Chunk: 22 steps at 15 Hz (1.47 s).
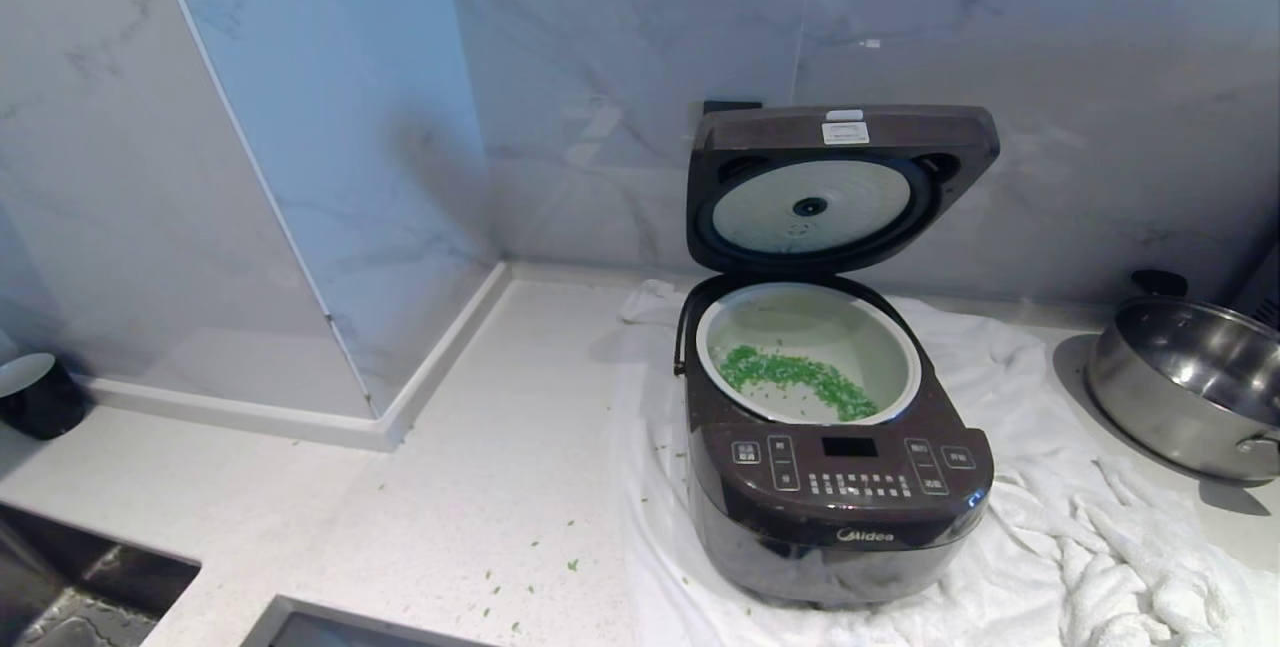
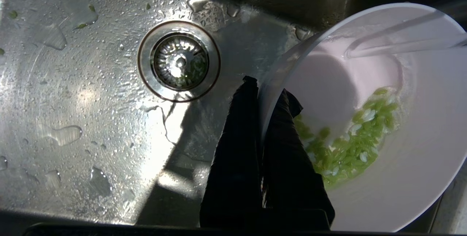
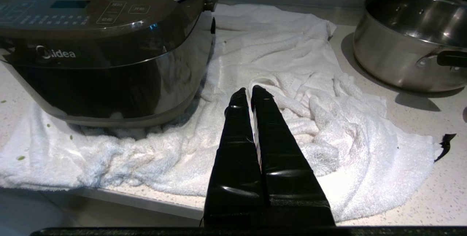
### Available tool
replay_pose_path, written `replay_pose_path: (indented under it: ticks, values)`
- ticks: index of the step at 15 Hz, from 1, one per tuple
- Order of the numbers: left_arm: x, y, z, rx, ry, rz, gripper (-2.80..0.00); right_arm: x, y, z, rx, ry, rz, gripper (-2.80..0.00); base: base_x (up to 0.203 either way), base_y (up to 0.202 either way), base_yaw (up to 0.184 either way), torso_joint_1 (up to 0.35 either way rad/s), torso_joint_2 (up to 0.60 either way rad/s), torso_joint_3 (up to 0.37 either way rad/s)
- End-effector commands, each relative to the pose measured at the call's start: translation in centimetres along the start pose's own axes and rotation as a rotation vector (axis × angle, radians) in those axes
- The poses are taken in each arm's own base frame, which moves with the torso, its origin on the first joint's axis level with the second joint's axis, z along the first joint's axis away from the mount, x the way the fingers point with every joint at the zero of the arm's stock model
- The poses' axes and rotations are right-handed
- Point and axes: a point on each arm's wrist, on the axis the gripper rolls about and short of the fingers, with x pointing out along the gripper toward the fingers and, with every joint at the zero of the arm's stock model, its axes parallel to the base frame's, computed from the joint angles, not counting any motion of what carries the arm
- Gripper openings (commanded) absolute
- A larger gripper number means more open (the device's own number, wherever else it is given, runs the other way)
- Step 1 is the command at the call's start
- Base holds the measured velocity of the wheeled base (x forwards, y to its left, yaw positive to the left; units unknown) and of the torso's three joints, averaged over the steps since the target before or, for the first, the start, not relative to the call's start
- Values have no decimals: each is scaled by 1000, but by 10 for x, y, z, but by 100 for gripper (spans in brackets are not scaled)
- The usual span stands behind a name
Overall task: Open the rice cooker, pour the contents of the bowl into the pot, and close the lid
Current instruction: Fill a bowl with water from the tap
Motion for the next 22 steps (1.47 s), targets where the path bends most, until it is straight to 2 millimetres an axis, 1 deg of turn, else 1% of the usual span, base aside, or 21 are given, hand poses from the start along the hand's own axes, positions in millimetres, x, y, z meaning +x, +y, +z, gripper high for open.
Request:
replay_pose_path:
  ticks: [1, 22]
  values:
    - [-2, -2, 5, -5, -12, -5, -280, 0, 0, 0, -1, 0, 1, -280, 0, 0, 0, 0, 0, 0]
    - [7, 3, 0, -14, 10, 11, -280, 0, 0, 0, -1, 0, 0, -280, 0, 0, 0, 0, 0, 0]
